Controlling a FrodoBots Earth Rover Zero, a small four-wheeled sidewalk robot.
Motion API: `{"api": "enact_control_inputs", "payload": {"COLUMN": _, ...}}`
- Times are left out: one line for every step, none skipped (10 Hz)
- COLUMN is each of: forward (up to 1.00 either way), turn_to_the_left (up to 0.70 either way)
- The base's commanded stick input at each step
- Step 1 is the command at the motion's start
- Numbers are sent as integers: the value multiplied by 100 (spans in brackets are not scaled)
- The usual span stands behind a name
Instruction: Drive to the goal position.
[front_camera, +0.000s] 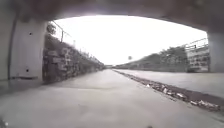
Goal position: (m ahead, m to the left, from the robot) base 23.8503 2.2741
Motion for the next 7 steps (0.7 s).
{"api": "enact_control_inputs", "payload": {"forward": 100, "turn_to_the_left": 0}}
{"api": "enact_control_inputs", "payload": {"forward": 100, "turn_to_the_left": 0}}
{"api": "enact_control_inputs", "payload": {"forward": 100, "turn_to_the_left": 0}}
{"api": "enact_control_inputs", "payload": {"forward": 100, "turn_to_the_left": 0}}
{"api": "enact_control_inputs", "payload": {"forward": 100, "turn_to_the_left": 0}}
{"api": "enact_control_inputs", "payload": {"forward": 100, "turn_to_the_left": 0}}
{"api": "enact_control_inputs", "payload": {"forward": 100, "turn_to_the_left": 0}}
